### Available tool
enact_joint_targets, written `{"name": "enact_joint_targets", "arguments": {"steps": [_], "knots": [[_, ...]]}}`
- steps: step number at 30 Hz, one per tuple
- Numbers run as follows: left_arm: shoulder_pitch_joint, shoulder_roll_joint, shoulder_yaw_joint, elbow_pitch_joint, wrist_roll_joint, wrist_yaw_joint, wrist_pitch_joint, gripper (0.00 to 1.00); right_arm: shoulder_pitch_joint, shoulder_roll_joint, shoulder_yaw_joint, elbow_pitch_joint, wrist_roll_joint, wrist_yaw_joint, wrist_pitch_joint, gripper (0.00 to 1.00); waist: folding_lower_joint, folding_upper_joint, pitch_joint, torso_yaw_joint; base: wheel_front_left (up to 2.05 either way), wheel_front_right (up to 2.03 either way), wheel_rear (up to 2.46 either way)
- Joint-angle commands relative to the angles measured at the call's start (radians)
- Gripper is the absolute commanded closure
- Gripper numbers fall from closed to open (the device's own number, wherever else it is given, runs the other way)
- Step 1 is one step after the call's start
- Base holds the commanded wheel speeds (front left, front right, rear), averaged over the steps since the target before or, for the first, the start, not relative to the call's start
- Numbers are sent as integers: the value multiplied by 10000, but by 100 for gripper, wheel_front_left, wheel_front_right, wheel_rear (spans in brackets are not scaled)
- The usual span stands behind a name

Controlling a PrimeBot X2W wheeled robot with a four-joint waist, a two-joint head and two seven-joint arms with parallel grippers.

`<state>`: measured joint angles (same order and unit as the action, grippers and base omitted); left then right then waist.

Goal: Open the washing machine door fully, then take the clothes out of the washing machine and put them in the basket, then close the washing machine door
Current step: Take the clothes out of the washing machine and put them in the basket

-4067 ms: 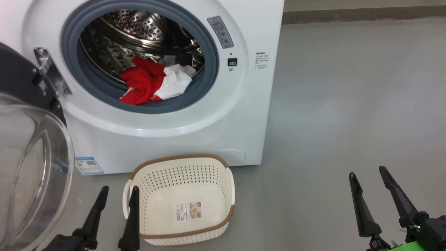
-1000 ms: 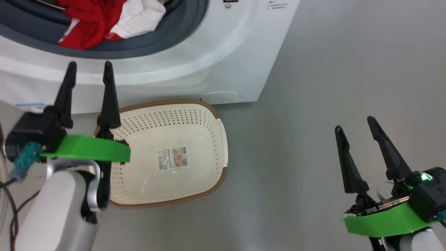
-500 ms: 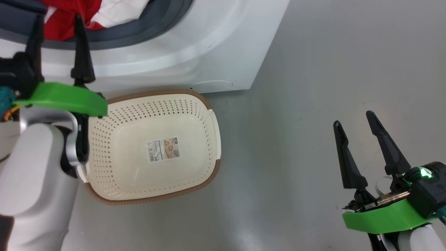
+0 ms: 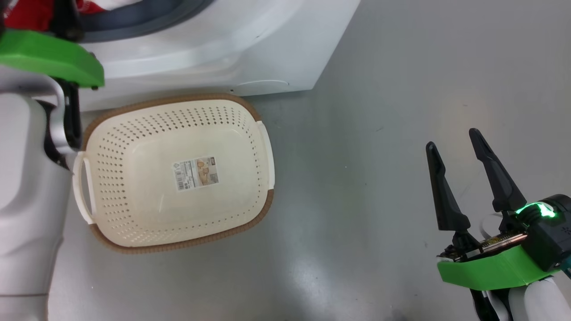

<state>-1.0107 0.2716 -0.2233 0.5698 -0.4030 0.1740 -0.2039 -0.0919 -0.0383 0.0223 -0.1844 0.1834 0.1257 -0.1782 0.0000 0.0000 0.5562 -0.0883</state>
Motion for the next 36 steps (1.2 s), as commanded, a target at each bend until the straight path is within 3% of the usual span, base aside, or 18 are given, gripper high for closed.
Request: {"name": "enact_joint_targets", "arguments": {"steps": [1, 14, 36], "knots": [[-508, 545, 227, 115, 95, -72, 57, 0, -169, -120, 291, -223, -56, 50, -108, 0, 0, 0, 206, -159, 0, 0, 0], [-2265, 940, 155, 2333, 217, -32, 413, 0, -333, -120, 499, -131, 8, 50, -170, 0, 0, 0, 717, -663, 0, 0, 0], [-3792, 1489, -455, 5269, 534, 291, 2391, 0, -411, -120, 800, 119, 298, 50, -228, 0, 0, 0, 1055, -1350, 0, 0, 0]]}}
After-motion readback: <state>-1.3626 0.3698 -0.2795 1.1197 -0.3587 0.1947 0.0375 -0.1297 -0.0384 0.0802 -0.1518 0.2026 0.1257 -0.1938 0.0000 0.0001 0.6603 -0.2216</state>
